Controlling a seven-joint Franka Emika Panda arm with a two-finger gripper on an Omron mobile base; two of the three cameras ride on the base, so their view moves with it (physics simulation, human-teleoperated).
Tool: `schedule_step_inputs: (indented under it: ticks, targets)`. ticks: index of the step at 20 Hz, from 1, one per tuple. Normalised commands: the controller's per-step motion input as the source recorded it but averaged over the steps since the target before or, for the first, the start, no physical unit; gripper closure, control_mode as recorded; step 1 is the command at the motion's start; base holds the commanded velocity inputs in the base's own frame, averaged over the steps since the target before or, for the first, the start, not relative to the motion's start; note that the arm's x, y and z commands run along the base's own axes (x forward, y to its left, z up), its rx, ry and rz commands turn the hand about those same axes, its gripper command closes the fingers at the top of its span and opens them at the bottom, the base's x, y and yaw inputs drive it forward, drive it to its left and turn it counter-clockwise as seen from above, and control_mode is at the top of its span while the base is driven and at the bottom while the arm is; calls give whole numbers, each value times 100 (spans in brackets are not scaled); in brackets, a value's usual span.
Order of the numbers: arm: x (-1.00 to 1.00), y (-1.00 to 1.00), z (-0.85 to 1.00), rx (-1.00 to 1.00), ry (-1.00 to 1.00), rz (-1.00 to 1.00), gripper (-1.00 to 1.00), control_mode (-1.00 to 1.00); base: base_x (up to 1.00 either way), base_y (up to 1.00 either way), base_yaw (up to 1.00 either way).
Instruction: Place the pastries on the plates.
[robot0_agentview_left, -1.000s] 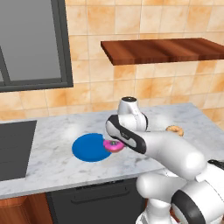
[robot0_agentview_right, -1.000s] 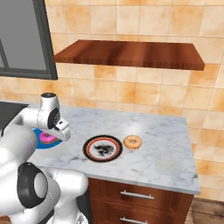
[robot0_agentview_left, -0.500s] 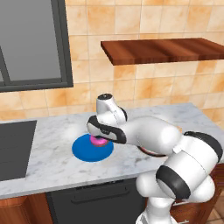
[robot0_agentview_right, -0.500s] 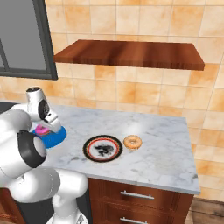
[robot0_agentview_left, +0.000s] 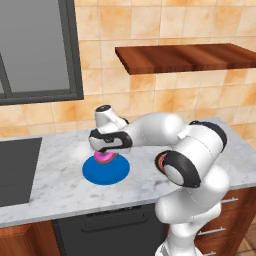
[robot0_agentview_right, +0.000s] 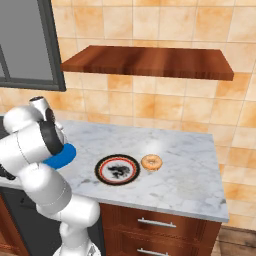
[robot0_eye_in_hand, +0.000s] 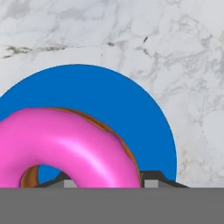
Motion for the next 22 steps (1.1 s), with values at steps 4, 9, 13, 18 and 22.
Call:
schedule_step_inputs:
  ticks: [4,9,13,18,22]
  targets:
    - [1,0,-53,0,2,-3,100,-100,0,0,0]
    - [0,0,-46,0,1,0,100,-100,0,0,0]
    - [0,0,-25,1,1,0,100,-100,0,0,0]
    - [0,0,-14,0,1,0,-100,-100,0,0,0]
    - [0,-3,-1,1,0,0,-100,-100,0,0,0]
